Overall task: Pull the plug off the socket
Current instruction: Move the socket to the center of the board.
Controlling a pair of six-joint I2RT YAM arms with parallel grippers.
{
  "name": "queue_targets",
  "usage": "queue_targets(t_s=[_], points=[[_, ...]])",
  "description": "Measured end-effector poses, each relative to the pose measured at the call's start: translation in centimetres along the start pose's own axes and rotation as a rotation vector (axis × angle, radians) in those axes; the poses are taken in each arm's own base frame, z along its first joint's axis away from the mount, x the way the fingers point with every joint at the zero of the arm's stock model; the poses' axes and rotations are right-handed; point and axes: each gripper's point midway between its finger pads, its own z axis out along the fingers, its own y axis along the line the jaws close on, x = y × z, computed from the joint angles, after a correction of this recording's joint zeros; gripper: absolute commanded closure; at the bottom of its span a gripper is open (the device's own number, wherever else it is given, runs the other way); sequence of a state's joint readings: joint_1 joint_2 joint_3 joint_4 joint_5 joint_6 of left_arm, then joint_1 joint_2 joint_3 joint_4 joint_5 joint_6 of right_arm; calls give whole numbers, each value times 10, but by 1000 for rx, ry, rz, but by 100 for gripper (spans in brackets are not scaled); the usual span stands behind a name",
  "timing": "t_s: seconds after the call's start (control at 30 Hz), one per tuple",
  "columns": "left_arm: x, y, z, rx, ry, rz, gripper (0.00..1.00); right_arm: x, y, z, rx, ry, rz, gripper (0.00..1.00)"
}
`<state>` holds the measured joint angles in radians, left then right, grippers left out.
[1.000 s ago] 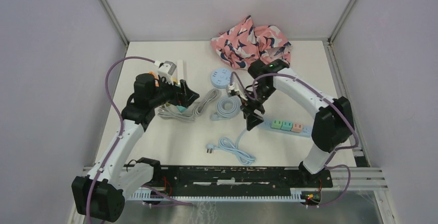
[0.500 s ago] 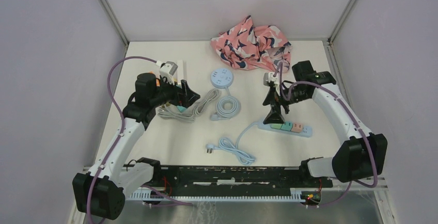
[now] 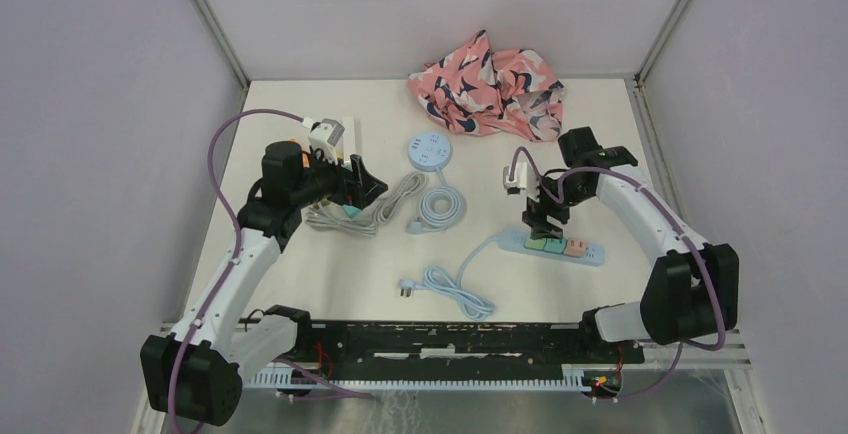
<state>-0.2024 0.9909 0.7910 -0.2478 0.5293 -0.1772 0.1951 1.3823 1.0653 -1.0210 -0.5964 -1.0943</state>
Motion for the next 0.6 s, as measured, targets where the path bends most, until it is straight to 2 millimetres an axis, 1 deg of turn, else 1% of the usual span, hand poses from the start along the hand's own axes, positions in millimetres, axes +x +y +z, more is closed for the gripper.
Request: queue_targets(t_s=[0.1,0.23,0.33,0.47,0.6], points=[[0,0,0,0,0,0,1,9,0,5,-14,55,-24,27],[0,0,0,0,0,0,1,16,7,15,-57,116,-58,28],[0,0,0,0,0,0,1,21,13,22,-93,161,-78,32],[0,0,0,0,0,0,1,29,17,28,-117,219,-99,44],[0,0,0,0,0,0,1,35,20,31,-128,268,-112,61]])
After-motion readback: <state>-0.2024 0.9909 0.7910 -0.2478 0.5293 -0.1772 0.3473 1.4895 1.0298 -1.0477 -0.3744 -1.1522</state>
